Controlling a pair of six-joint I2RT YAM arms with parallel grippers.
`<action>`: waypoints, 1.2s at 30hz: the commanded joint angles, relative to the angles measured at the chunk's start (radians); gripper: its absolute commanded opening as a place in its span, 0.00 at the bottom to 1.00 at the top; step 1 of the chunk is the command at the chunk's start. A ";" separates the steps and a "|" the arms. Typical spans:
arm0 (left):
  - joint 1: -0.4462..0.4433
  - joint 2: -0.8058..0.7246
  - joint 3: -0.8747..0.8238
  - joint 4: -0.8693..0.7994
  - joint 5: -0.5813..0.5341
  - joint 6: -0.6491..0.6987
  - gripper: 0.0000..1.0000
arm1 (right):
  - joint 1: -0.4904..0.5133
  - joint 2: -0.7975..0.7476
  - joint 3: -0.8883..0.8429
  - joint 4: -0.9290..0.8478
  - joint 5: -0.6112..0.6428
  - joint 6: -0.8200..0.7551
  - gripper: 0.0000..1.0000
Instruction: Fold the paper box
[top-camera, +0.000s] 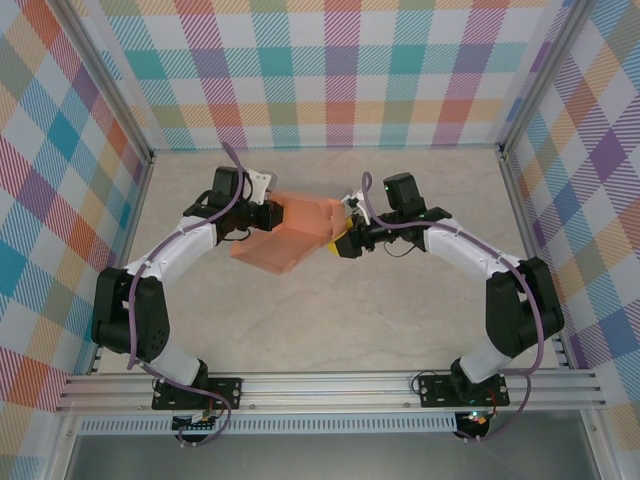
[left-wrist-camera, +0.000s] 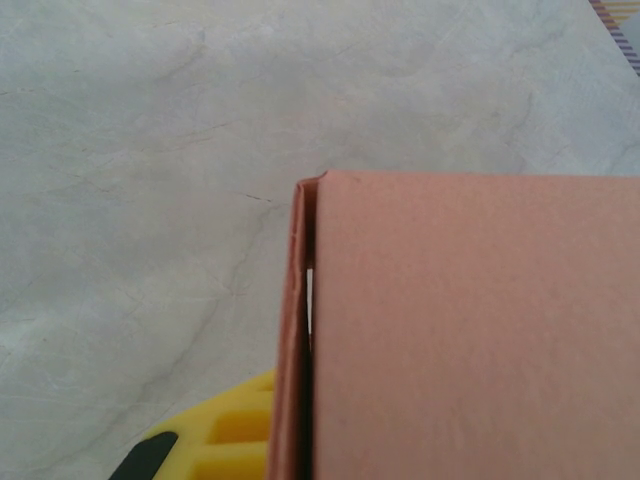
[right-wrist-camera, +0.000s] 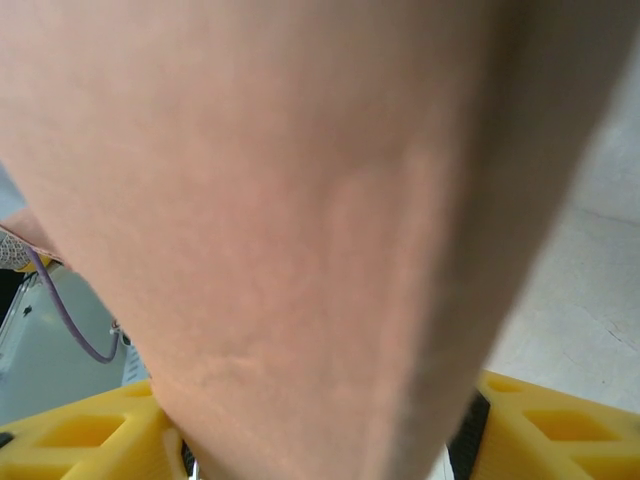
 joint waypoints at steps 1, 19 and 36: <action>-0.006 -0.010 0.019 0.033 0.024 -0.029 0.00 | 0.016 0.009 0.037 -0.017 -0.010 -0.007 0.64; 0.000 -0.006 0.023 0.030 0.020 -0.022 0.00 | -0.037 -0.099 0.049 -0.094 0.004 -0.011 0.69; 0.003 -0.025 -0.002 0.046 0.026 -0.027 0.00 | -0.109 -0.033 0.090 -0.091 -0.140 0.013 0.63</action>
